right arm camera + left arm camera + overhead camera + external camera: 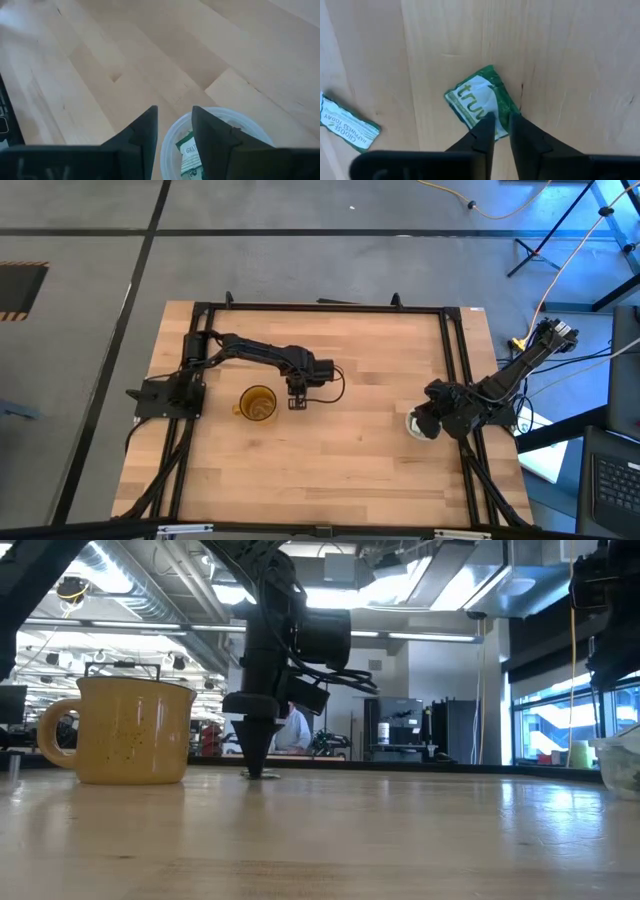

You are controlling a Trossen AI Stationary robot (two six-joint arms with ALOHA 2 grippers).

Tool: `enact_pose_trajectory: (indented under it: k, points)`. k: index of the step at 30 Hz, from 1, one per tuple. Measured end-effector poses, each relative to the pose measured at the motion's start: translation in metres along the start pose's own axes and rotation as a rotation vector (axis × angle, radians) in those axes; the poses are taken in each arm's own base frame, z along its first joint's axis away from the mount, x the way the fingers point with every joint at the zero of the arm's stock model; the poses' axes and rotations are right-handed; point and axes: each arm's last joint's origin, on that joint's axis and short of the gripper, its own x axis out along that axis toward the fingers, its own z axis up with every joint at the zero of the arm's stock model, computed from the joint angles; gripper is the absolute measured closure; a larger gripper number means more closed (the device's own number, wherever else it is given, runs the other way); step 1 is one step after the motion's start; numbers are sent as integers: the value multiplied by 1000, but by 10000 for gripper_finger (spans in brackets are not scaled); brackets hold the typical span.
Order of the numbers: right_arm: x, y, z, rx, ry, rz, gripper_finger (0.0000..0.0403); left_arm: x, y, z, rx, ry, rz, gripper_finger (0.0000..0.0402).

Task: Pick and place Stevia / Truvia into bins
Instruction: Put the green stevia packet into the transparent container

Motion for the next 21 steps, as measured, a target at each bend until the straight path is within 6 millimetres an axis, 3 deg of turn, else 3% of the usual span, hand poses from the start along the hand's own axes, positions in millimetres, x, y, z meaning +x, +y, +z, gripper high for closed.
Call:
enact_pose_trajectory:
  k: [7, 12, 21]
  points:
    - [0, 1, 0, 3, 0, 5, 279, 1, -1, 1, 4, 1, -1, 396]
    - [0, 1, 0, 5, -1, 10, 279, -1, -6, 0, 37, 2, 10, 398]
    - [0, 9, 2, 44, -16, 85, 279, -27, -37, 6, 151, -118, 13, 399]
